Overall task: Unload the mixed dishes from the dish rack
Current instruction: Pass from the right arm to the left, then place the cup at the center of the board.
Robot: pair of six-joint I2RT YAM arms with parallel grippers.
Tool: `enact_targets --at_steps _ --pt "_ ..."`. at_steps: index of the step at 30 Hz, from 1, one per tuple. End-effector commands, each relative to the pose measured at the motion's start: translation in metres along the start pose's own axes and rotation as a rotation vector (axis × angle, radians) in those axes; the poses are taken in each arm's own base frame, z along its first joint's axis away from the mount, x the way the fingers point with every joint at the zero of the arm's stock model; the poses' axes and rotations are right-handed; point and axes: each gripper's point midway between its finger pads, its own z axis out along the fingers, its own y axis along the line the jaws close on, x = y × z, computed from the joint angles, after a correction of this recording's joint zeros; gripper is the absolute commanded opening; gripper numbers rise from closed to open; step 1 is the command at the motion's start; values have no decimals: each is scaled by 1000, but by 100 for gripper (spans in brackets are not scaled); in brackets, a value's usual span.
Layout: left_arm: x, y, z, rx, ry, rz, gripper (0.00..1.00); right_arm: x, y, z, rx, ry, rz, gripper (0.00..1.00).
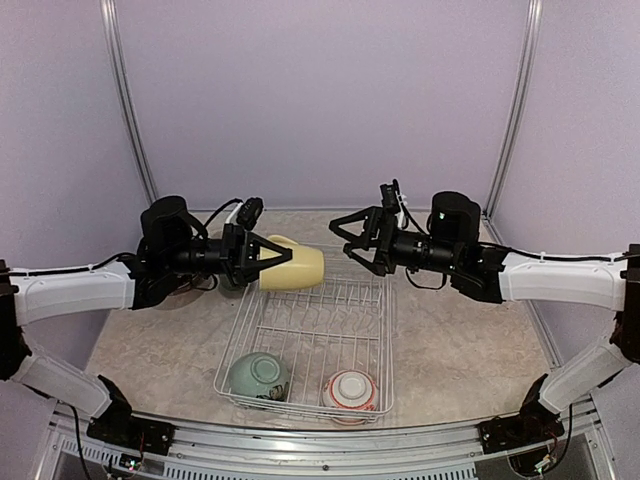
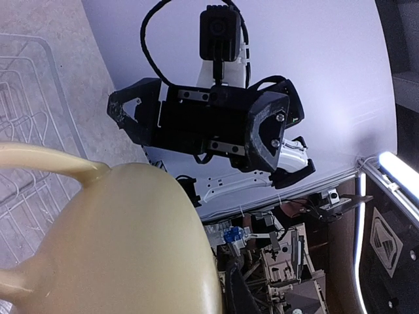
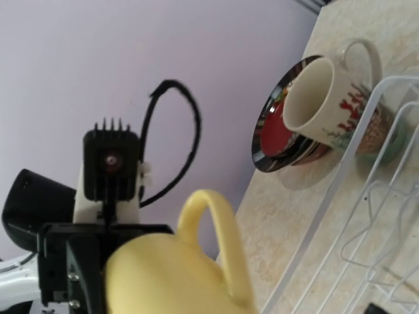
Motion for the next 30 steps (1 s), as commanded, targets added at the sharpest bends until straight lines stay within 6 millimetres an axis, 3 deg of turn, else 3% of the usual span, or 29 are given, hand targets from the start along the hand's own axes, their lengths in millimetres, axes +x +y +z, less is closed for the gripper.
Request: enact_targets --at_steps 1,5,9,16,23,26,30 --pt "-6 -12 -18 -93 -39 61 0 -2 -15 -7 91 3 -46 100" --pt "-4 6 -49 -393 -98 56 0 -2 -27 -9 179 15 -86 100" --pt "1 23 -101 -719 -184 51 0 0 -37 -8 225 32 -108 100" --pt "17 42 -170 -1013 -316 -16 0 1 -45 2 248 60 -128 100" --pt "3 73 -190 -1173 -351 -88 0 3 -47 0 266 76 -142 100" --pt "-12 93 -191 -1204 -346 -123 0 1 -51 -10 306 59 -154 100" --pt "-33 115 -176 -1169 -321 -154 0 -2 -47 -22 326 35 -164 100"
